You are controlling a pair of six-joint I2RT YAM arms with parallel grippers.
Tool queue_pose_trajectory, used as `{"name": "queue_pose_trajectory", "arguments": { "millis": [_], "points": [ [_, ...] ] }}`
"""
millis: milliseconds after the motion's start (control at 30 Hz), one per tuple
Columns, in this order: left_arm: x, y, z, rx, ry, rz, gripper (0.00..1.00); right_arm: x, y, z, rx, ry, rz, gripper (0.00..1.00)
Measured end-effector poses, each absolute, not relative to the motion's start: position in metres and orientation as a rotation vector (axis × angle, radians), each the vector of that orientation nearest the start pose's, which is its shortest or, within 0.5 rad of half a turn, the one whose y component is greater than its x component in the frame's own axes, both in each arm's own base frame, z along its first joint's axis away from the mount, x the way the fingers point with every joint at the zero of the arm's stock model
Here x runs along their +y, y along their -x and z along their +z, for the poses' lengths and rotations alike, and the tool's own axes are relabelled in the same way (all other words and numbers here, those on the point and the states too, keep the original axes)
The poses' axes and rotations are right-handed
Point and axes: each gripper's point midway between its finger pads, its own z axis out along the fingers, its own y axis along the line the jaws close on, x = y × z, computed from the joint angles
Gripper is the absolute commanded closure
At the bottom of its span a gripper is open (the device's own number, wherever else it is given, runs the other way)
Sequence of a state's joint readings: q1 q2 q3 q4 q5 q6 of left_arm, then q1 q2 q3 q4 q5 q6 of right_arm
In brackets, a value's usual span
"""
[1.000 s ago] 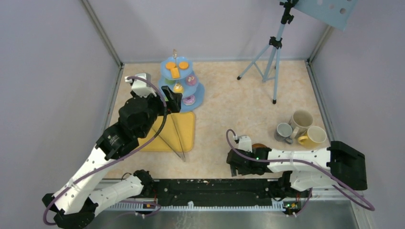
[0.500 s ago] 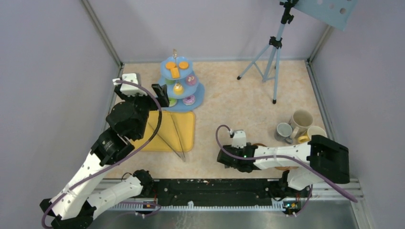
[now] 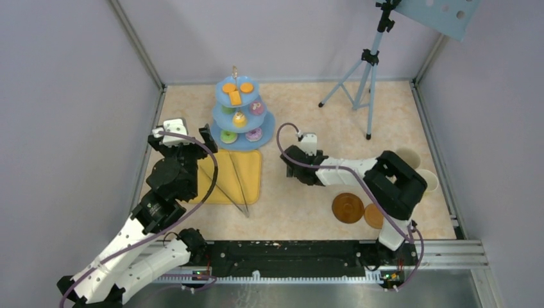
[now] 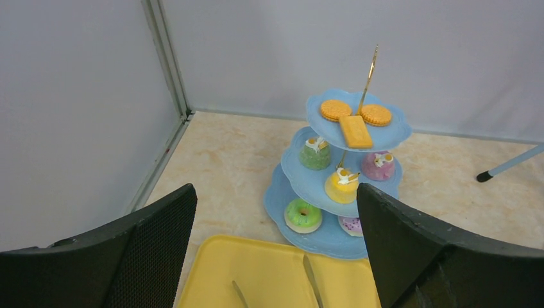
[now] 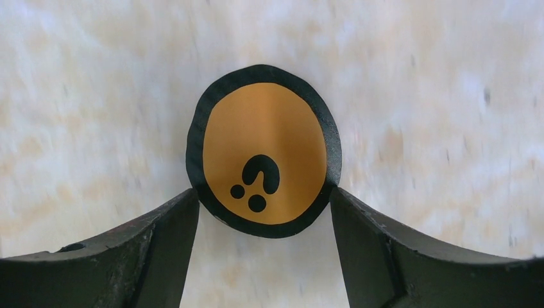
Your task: Serve the afternoon tea
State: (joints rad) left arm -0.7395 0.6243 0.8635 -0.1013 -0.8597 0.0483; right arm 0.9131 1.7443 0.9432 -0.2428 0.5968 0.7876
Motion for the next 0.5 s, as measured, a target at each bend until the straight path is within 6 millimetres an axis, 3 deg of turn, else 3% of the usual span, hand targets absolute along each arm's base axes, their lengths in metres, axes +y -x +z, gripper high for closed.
{"name": "queue_pose_trajectory", "arguments": {
  "millis": [233, 500],
  "points": [
    [-0.038, -0.248, 0.369, 1.433, 0.159, 0.082, 0.01, 0.263, -0.376, 0.024, 2.309, -0.042, 0.004, 0.27],
    [-0.032, -0.245, 0.375, 1.406, 0.184, 0.087, 0.01, 0.267, -0.458, 0.028, 2.297, -0.030, 0.015, 0.29]
  ]
}}
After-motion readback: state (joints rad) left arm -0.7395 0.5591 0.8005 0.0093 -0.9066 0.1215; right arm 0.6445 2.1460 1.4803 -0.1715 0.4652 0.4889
